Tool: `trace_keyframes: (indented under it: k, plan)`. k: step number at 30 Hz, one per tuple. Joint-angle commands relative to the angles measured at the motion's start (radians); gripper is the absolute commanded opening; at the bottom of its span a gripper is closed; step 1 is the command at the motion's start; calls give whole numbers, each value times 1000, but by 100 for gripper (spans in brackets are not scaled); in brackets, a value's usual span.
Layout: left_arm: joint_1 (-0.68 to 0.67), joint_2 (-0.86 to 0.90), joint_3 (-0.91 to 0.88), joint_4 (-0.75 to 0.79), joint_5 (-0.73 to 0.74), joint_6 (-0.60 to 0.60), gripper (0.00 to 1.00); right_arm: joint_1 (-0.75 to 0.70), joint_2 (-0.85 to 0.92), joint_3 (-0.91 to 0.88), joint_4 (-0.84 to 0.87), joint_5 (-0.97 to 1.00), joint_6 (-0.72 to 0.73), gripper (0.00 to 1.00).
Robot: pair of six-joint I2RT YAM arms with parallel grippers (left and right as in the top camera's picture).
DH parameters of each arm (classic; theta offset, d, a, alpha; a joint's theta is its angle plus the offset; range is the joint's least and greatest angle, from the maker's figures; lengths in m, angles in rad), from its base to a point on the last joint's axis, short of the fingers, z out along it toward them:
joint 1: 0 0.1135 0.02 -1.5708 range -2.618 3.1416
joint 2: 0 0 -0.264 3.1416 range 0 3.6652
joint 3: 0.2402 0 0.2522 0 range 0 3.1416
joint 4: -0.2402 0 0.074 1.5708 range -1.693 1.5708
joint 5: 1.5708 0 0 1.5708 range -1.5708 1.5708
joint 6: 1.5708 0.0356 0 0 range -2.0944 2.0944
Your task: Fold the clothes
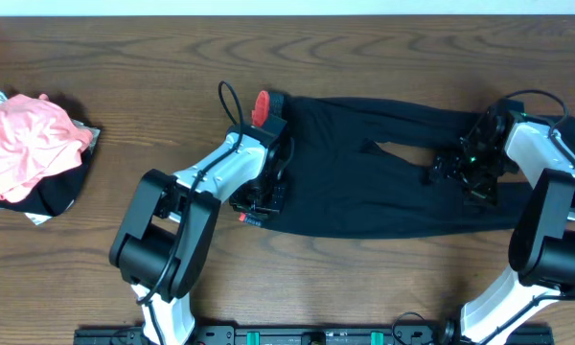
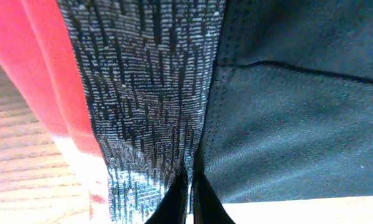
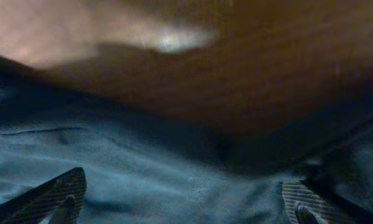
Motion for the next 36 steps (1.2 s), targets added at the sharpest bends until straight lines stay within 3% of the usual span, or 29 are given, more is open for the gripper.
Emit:
trace_keyframes:
  k: [1, 13, 23, 31, 36]
  plan:
    - [0, 4, -23, 80, -7, 77, 6, -18, 44, 40, 8, -24, -24, 99]
    - [-3, -155, -5, 247, -59, 124, 17, -18, 40, 113, -34, -23, -80, 99]
    - [-88, -82, -8, 444, -59, 112, 17, -18, 6, 113, -37, -19, -78, 99]
    - [-87, 35, -8, 438, -51, 78, 17, -24, -82, 131, -37, 0, -64, 99]
    - [-82, 58, -8, 339, -52, 46, 17, -24, -127, 131, -41, 3, -64, 99]
